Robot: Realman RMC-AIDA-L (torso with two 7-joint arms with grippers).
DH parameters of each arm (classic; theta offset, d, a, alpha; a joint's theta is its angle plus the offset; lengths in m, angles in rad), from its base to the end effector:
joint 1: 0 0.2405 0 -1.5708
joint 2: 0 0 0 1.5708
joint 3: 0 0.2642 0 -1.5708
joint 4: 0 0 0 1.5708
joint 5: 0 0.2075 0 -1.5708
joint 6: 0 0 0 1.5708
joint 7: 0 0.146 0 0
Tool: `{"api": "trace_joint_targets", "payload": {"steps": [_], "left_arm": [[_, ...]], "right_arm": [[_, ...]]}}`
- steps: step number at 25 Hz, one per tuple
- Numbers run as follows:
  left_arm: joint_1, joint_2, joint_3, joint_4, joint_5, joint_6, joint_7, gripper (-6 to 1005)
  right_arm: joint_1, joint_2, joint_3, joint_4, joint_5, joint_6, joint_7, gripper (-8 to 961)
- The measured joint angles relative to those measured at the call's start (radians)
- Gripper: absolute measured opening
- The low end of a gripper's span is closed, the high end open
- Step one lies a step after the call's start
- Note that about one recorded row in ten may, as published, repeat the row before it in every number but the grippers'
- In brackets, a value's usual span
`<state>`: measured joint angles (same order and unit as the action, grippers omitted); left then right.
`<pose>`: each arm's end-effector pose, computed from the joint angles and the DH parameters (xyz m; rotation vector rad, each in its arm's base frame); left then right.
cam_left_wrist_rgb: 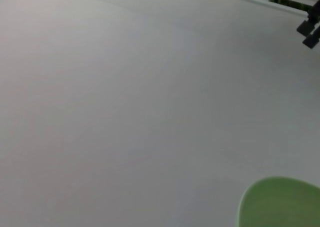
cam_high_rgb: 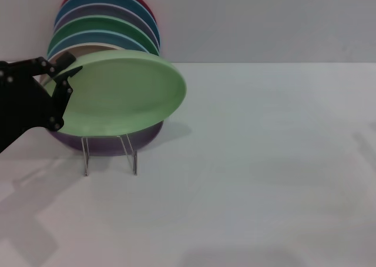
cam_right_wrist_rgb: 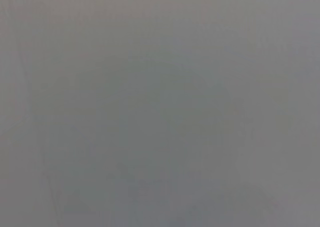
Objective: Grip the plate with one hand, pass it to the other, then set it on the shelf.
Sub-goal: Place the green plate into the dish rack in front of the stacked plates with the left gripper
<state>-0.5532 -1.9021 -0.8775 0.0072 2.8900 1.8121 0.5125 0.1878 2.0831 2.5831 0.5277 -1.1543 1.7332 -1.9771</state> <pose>-0.2689 0.3155 0.0415 -1.6994 0.9324 -0.5877 0.3269 0.2530 0.0923 -1.7437 0.5409 1.3797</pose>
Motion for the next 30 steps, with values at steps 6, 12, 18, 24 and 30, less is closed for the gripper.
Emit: {"api": "trace_joint_targets", "payload": {"steps": [6,12,18,24,30], "left_arm": [[0.0,-0.004,-0.001,0.005,-0.001,-0.004,0.0,51],[0.002,-0.007,0.0,0.005,-0.002,-0.004,0.013,51],[0.0,-0.002,0.021,0.005,-0.002,-0.004,0.03,51],[-0.016,0.019,0.05,0.005,-0.002,-0.005,0.045,50],[-0.028,0.024,0.059,0.014,-0.001,-0.014,0.049,50]], "right_arm": [[-0.005,0.0,0.0,0.0,-0.002,0.01,0.001,615],[-0.01,0.001,0.0,0.0,-0.003,0.023,0.001,614],[-0.012,0.001,0.0,0.0,-0.003,0.032,0.001,612],[-0.015,0.002,0.0,0.005,-0.003,0.053,0.011,611],[-0.016,0.004,-0.005,0.006,-0.003,0.058,0.015,610]]}}
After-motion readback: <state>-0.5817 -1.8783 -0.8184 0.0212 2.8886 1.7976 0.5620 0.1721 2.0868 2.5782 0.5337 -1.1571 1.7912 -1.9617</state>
